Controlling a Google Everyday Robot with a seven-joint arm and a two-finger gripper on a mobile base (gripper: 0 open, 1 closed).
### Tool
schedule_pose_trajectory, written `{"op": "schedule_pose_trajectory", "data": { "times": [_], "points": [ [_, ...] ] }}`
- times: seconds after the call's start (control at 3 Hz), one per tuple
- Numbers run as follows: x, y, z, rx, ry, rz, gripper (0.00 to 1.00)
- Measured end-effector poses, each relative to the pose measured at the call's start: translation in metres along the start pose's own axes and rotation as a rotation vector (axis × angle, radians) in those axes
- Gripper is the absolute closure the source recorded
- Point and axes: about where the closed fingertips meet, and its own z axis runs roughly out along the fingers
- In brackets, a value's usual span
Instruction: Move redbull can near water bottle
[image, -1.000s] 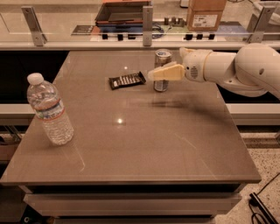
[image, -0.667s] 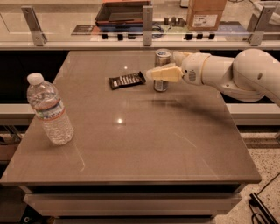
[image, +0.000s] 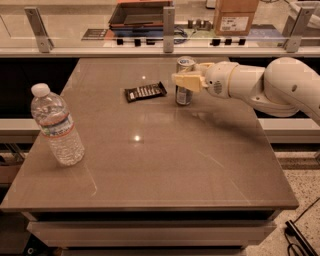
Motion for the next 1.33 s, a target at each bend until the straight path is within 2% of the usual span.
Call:
{"op": "schedule_pose_trajectory", "data": {
  "times": [0.33, 0.67, 1.0, 1.33],
  "points": [
    [0.000, 0.002, 0.002, -0.004, 0.000, -0.001, 0.85],
    [-0.001, 0.004, 0.004, -0.008, 0.000, -0.001, 1.00],
    [-0.002, 0.005, 0.004, -0.014, -0.002, 0.001, 1.00],
    [-0.011, 0.012, -0.001, -0.056, -0.005, 0.014, 1.00]
  ]
}}
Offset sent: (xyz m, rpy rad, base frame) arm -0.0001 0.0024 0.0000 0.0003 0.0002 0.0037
